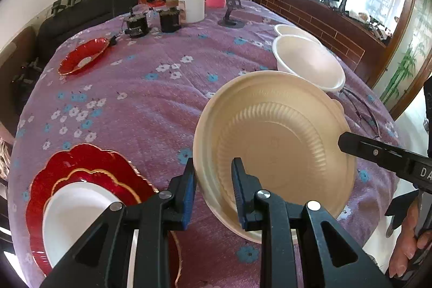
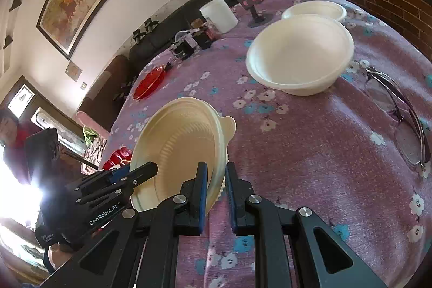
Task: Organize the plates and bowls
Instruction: 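Lower the cream ribbed bowl onto the white foam plate with the right gripper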
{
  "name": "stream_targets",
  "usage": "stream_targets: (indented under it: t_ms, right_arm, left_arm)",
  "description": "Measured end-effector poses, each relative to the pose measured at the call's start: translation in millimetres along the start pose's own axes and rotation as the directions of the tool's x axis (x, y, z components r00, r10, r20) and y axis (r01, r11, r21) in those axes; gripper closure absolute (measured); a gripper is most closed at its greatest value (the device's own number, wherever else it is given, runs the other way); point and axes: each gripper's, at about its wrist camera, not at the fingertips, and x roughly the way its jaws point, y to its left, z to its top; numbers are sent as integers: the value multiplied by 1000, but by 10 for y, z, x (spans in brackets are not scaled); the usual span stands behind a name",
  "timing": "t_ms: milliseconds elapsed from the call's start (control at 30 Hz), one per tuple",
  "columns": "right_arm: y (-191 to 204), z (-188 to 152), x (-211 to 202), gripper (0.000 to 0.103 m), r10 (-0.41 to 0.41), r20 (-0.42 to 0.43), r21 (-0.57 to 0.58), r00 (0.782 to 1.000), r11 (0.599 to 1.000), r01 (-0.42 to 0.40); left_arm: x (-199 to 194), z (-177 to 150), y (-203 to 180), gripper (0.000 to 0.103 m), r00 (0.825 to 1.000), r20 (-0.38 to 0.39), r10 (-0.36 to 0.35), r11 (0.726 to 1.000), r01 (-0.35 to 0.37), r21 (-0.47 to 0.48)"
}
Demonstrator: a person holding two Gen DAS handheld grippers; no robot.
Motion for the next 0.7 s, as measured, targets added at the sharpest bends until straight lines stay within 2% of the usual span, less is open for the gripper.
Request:
stream_targets:
  t_ms: [367, 700]
  right_arm:
    - [579, 64, 11, 88, 64, 4, -98, 998, 993, -63]
    - [1032, -27, 232, 88, 124, -65, -157, 990, 979, -132]
  left_arm:
    - [-577, -61, 435, 78, 993, 116, 27, 998, -20, -58]
    - [-845, -316, 875, 78, 987, 137, 82, 991, -66, -116]
